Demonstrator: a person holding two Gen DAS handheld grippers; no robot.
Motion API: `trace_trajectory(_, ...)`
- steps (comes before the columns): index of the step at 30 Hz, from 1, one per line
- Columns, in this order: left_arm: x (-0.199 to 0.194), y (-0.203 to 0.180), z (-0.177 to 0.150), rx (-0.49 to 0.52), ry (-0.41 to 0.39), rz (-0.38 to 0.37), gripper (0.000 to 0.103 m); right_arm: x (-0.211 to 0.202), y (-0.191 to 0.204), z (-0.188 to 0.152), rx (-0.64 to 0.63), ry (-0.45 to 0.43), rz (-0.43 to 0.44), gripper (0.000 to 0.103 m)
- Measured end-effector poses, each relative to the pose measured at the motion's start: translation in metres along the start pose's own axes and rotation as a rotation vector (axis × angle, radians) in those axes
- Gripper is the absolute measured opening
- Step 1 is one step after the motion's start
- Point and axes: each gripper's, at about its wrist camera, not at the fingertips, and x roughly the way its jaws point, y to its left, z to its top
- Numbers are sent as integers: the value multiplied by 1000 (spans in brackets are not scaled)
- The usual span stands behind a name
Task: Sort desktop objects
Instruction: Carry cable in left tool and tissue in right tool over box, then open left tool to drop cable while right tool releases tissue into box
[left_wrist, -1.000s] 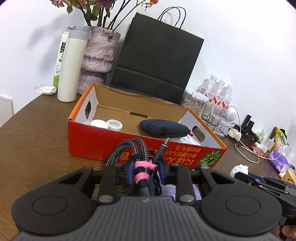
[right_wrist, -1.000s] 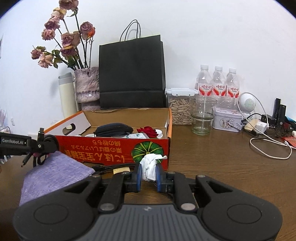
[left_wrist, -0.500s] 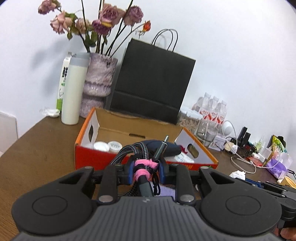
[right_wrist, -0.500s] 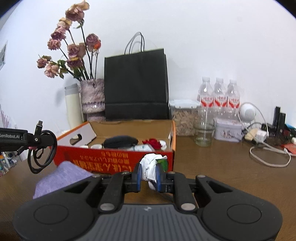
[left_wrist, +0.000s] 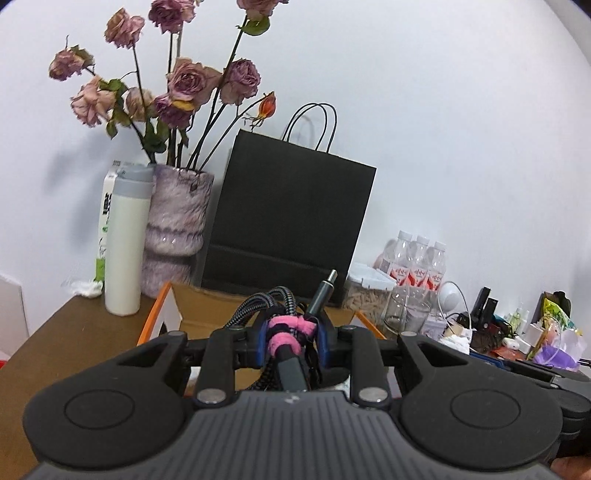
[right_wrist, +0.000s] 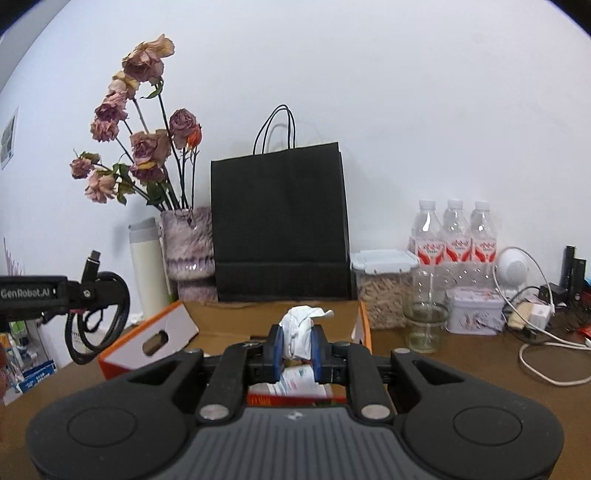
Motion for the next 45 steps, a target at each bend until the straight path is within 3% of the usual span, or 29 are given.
trace_trajectory(10,51,1,7,43,-13,26,25,58,4,15,1,-23,2,14)
trace_trajectory(23,121,16,1,136,38,108,25,142,-10,1,-59,77,-58,14)
trace_trajectory(33,147,14,-20,210,122,144,25,159,-6,-17,-87,147,-60,14)
trace_trajectory(40,154,12,-29,224,178,129,26,161,-5,-23,-95,180,-53,19)
trace_trajectory(42,155,13,-30,221,180,131,31,161,-5,-23,-88,186,-44,22)
trace_trajectory(43,155,13,-30,220,181,130,35,161,-5,-23,-86,188,-40,29)
trace_trajectory(45,152,13,-30,215,173,129,54,160,-4,-24,-90,185,-43,41)
